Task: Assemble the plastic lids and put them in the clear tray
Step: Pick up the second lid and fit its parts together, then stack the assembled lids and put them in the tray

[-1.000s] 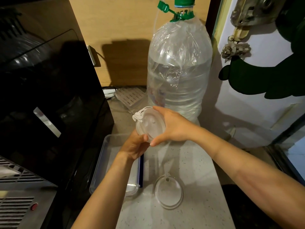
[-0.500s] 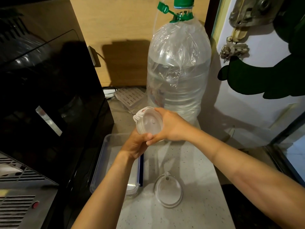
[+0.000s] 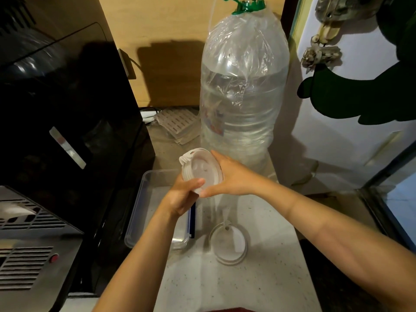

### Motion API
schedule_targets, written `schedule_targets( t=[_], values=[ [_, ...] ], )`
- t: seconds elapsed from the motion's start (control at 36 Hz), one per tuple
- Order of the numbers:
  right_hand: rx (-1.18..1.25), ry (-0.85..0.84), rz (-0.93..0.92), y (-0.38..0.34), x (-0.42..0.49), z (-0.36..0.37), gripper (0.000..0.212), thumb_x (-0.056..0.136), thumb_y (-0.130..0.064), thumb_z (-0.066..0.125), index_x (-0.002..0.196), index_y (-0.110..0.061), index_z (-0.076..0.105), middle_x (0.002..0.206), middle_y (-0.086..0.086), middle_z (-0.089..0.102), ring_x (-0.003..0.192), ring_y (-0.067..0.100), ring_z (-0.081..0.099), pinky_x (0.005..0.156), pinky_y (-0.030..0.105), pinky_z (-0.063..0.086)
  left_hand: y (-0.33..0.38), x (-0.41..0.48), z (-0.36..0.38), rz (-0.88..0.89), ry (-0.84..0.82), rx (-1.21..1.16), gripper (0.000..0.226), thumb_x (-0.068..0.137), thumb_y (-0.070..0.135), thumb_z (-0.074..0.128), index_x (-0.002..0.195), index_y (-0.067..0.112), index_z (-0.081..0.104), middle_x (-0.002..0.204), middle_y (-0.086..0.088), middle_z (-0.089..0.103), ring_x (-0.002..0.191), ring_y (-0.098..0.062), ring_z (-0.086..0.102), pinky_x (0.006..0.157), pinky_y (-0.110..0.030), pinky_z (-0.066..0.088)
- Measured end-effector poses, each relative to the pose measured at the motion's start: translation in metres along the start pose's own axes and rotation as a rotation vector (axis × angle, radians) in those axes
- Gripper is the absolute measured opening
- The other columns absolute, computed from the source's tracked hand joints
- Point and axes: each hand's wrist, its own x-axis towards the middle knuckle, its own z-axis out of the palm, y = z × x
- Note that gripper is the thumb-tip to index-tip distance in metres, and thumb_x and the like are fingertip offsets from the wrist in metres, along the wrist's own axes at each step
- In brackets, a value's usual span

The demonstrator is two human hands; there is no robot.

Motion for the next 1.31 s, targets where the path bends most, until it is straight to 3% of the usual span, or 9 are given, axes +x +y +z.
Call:
schedule_targets(
  t=[0.08, 0.14, 0.19, 0.31, 0.42, 0.53, 0.83, 1.14, 1.31],
  values=[
    [0.035, -0.081, 0.042, 0.015, -0.012, 0.003, 0.101, 0.067, -0.037, 0.08, 0.145, -0.015, 0.018, 0.15, 0.006, 0.031, 0.137, 0.022, 0.033, 0.108, 0.027, 0.031, -0.006, -0.01, -0.005, -0.015, 0.072, -0.04, 0.086, 0.038, 0.041, 0.088, 0.11, 0.013, 0.05, 0.094, -0.004, 0.063, 0.087, -0.011, 0.064, 0.071, -0.023, 0.055],
    [-0.014, -0.127, 0.073, 0.027, -0.018, 0.008, 0.111, 0.07, -0.039, 0.077, 0.148, -0.015, 0.002, 0.158, 0.006, 0.012, 0.145, 0.02, 0.015, 0.112, 0.028, 0.021, -0.01, -0.018, -0.008, -0.028, 0.121, -0.049, 0.086, 0.032, 0.043, 0.089, 0.106, 0.016, 0.053, 0.089, 0.0, 0.067, 0.083, -0.009, 0.065, 0.069, -0.021, 0.055],
    [-0.045, -0.168, 0.104, 0.036, -0.025, 0.017, 0.113, 0.07, -0.041, 0.076, 0.148, -0.016, -0.001, 0.159, 0.005, 0.007, 0.146, 0.02, 0.011, 0.114, 0.029, 0.018, -0.012, -0.025, -0.009, -0.033, 0.15, -0.049, 0.084, 0.028, 0.045, 0.089, 0.1, 0.018, 0.056, 0.082, 0.006, 0.072, 0.081, -0.006, 0.066, 0.068, -0.02, 0.055],
    [-0.166, -0.258, 0.143, 0.053, -0.035, 0.042, 0.11, 0.068, -0.046, 0.076, 0.148, -0.021, 0.005, 0.157, 0.008, 0.015, 0.142, 0.025, 0.023, 0.112, 0.034, 0.028, -0.013, -0.037, -0.008, -0.013, 0.157, -0.042, 0.084, 0.031, 0.045, 0.088, 0.103, 0.02, 0.053, 0.084, 0.009, 0.072, 0.083, -0.006, 0.066, 0.07, -0.02, 0.055],
    [-0.388, -0.298, 0.165, 0.061, -0.041, 0.071, 0.105, 0.066, -0.052, 0.074, 0.146, -0.029, 0.01, 0.149, 0.008, 0.026, 0.131, 0.03, 0.037, 0.099, 0.04, 0.042, -0.015, -0.048, -0.007, -0.016, 0.158, -0.025, 0.087, 0.034, 0.047, 0.087, 0.108, 0.022, 0.05, 0.099, -0.002, 0.057, 0.09, -0.009, 0.061, 0.072, -0.021, 0.055],
    [-0.526, -0.279, 0.253, 0.063, -0.041, 0.096, 0.102, 0.066, -0.06, 0.069, 0.144, -0.022, 0.017, 0.139, 0.014, 0.035, 0.119, 0.036, 0.045, 0.088, 0.04, 0.043, -0.014, -0.057, -0.008, -0.024, 0.159, -0.005, 0.09, 0.034, 0.048, 0.087, 0.111, 0.022, 0.048, 0.103, -0.004, 0.054, 0.096, -0.014, 0.055, 0.074, -0.022, 0.054],
    [-0.563, -0.189, 0.377, 0.058, -0.042, 0.127, 0.094, 0.072, -0.057, 0.066, 0.136, -0.001, 0.026, 0.135, 0.016, 0.04, 0.12, 0.032, 0.041, 0.089, 0.034, 0.044, -0.017, -0.068, -0.011, -0.033, 0.171, 0.01, 0.101, 0.036, 0.048, 0.087, 0.121, 0.017, 0.041, 0.111, -0.008, 0.051, 0.104, -0.02, 0.051, 0.076, -0.023, 0.054],
    [-0.477, -0.122, 0.362, 0.063, -0.047, 0.123, 0.078, 0.073, -0.045, 0.068, 0.131, -0.008, 0.032, 0.131, 0.012, 0.041, 0.117, 0.03, 0.041, 0.074, 0.031, 0.037, -0.02, -0.071, -0.006, -0.053, 0.155, 0.005, 0.094, 0.032, 0.05, 0.087, 0.112, 0.024, 0.046, 0.105, -0.005, 0.052, 0.098, -0.017, 0.052, 0.073, -0.022, 0.054],
    [-0.364, -0.013, 0.343, 0.058, -0.044, 0.088, 0.085, 0.07, -0.049, 0.068, 0.137, -0.017, 0.027, 0.135, 0.011, 0.041, 0.121, 0.033, 0.043, 0.087, 0.039, 0.045, -0.019, -0.072, -0.008, -0.061, 0.159, -0.043, 0.094, 0.033, 0.047, 0.088, 0.113, 0.022, 0.047, 0.105, -0.005, 0.053, 0.096, -0.016, 0.054, 0.07, -0.022, 0.055]
  ],
)
